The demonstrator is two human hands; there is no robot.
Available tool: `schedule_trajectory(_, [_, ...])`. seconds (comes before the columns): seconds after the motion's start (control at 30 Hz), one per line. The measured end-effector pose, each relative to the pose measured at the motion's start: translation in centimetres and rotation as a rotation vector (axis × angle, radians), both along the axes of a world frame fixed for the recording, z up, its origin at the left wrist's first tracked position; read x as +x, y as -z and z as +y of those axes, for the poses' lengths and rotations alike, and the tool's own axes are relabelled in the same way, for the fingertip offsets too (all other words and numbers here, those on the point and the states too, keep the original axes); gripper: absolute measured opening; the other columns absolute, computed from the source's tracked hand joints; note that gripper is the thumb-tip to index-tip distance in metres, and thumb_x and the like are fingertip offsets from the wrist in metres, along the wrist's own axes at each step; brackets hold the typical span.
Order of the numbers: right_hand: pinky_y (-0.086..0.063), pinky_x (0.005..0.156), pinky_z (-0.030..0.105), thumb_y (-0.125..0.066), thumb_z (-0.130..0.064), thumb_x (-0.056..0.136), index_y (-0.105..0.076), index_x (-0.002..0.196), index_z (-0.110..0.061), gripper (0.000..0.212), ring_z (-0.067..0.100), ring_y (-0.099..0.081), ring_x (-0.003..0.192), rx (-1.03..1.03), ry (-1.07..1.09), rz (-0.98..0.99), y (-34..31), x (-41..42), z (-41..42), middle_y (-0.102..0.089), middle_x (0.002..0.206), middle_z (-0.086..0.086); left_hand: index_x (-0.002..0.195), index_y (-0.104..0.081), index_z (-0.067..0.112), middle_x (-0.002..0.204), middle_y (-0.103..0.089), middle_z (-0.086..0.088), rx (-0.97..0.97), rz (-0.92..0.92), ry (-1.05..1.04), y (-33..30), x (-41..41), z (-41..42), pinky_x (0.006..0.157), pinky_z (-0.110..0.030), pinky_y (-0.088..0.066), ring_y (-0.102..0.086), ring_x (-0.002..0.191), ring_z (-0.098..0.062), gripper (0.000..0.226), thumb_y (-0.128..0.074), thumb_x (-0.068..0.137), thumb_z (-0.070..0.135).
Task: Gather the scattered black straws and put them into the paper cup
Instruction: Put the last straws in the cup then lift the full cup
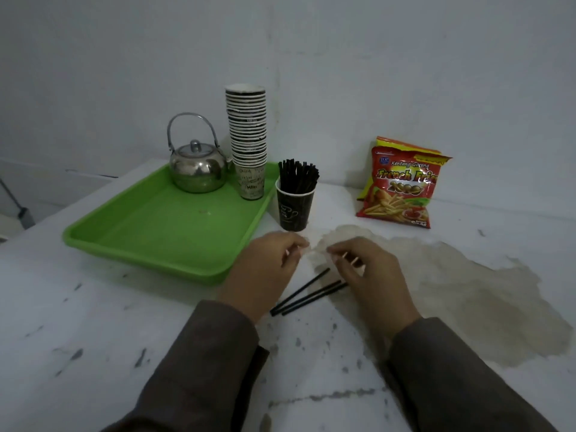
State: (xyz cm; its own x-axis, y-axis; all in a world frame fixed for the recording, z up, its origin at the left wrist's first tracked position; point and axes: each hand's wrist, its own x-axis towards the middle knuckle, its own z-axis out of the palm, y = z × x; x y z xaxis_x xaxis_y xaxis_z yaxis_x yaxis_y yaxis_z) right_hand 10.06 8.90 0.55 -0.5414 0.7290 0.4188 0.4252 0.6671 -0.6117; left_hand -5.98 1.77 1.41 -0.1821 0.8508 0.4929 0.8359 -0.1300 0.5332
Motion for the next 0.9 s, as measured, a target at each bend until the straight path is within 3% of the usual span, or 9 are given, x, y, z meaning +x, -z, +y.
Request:
schedule_trajectory(0.1, [-0.034,0.084,0.019,-0.052,-0.013,0.090,-0.065,0.108,-0.019,0.023,0.017,-0.051,0.099,0.153,-0.122,-0.293,1.3,0.6,-1.1,-0.063,0.111,0.002,0.100,-0.065,0.016,0.098,-0.067,-0.004,-0.110,0.053,0.023,1.1,0.3,0.0,0.075,-0.024,-0.040,-0.058,0.086,-0.018,0.018,-0.052,0.089,0.014])
schedule_trajectory(0.23, [-0.033,0.090,0.030,-0.045,-0.014,0.091,-0.055,0.124,-0.023,0.035,0.022,-0.047,0.113,0.330,-0.204,-0.476,2.0,0.5,-2.2,-0.057,0.127,-0.001,0.103,-0.064,0.014,0.102,-0.067,-0.007,-0.112,0.065,0.022,1.2,0.1,0.2,0.078,-0.025,-0.039,-0.058,0.094,-0.021,0.021,-0.050,0.089,0.010])
schedule_trajectory(0.37, [-0.032,0.089,0.034,-0.041,-0.014,0.092,-0.052,0.125,-0.021,0.036,0.024,-0.043,0.116,0.406,-0.202,-0.567,2.2,0.0,-2.7,-0.053,0.127,0.002,0.104,-0.064,0.014,0.103,-0.067,-0.006,-0.149,0.079,0.019,1.5,0.3,0.3,0.078,-0.025,-0.040,-0.058,0.093,-0.021,0.022,-0.050,0.088,0.010])
schedule_trajectory(0.53, [-0.031,0.090,0.033,-0.037,-0.012,0.092,-0.053,0.116,-0.016,0.029,0.024,-0.043,0.109,0.459,-0.175,-0.628,2.1,-0.2,-2.8,-0.052,0.117,0.005,0.106,-0.064,0.015,0.105,-0.067,-0.007,-0.221,0.055,0.033,2.0,0.4,0.3,0.079,-0.031,-0.046,-0.058,0.087,-0.020,0.022,-0.051,0.089,0.015])
schedule_trajectory(0.77, [-0.032,0.088,0.031,-0.037,-0.014,0.092,-0.053,0.108,-0.012,0.023,0.024,-0.045,0.102,0.394,-0.135,-0.585,2.3,0.0,-2.7,-0.054,0.112,0.007,0.103,-0.066,0.018,0.099,-0.069,-0.004,-0.216,-0.006,0.010,2.4,-0.2,0.4,0.067,-0.018,-0.036,-0.051,0.073,-0.010,0.020,-0.053,0.088,0.016])
schedule_trajectory(0.9, [-0.032,0.084,0.028,-0.038,-0.014,0.093,-0.054,0.107,-0.017,0.021,0.021,-0.047,0.097,0.282,-0.077,-0.470,1.9,0.7,-1.7,-0.057,0.108,0.005,0.100,-0.067,0.017,0.095,-0.070,-0.005,-0.209,-0.125,-0.015,2.4,-0.6,0.5,0.069,-0.017,-0.039,-0.054,0.073,-0.008,0.021,-0.050,0.089,0.010])
